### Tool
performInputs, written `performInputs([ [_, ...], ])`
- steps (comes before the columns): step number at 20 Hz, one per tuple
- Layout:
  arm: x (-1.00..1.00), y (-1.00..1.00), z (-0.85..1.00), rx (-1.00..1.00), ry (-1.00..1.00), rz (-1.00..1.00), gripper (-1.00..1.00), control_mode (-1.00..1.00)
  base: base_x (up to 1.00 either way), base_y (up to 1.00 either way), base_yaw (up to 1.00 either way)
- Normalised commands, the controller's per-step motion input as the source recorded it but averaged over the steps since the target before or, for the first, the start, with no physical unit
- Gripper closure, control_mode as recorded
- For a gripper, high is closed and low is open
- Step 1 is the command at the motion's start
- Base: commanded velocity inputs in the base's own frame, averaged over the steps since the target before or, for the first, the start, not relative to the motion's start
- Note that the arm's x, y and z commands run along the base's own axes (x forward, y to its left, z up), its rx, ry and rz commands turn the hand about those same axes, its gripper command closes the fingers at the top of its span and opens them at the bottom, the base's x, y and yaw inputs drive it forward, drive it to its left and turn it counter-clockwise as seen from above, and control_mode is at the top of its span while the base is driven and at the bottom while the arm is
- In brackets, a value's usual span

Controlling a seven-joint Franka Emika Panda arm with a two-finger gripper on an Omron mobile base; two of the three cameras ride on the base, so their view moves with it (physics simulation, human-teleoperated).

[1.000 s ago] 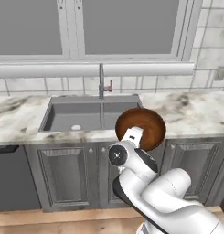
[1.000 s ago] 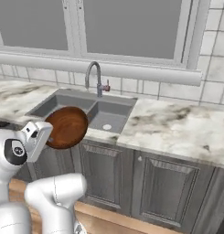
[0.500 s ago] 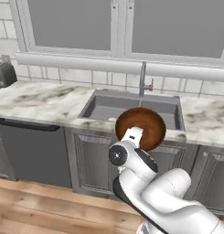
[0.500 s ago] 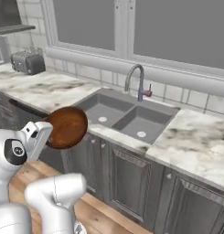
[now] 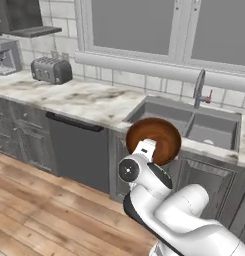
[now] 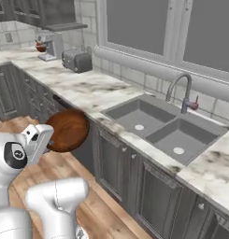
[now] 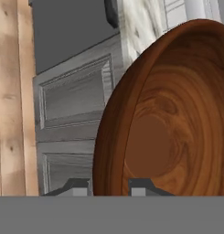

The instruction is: Move the bowls from the cabinet to the plates on the dining table.

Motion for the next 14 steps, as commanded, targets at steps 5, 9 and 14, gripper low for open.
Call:
performInputs([
  [5, 0.00, 0.00, 0.00, 0.00, 0.00, 0.00, 1.00, 1.00, 0.00, 0.12, 0.45],
  [9, 0.00, 0.00, 0.00, 0.00, 0.00, 0.00, 1.00, 1.00, 0.00, 0.17, 0.44],
  [14, 0.00, 0.00, 0.00, 0.00, 0.00, 0.00, 1.00, 1.00, 0.00, 0.20, 0.45],
])
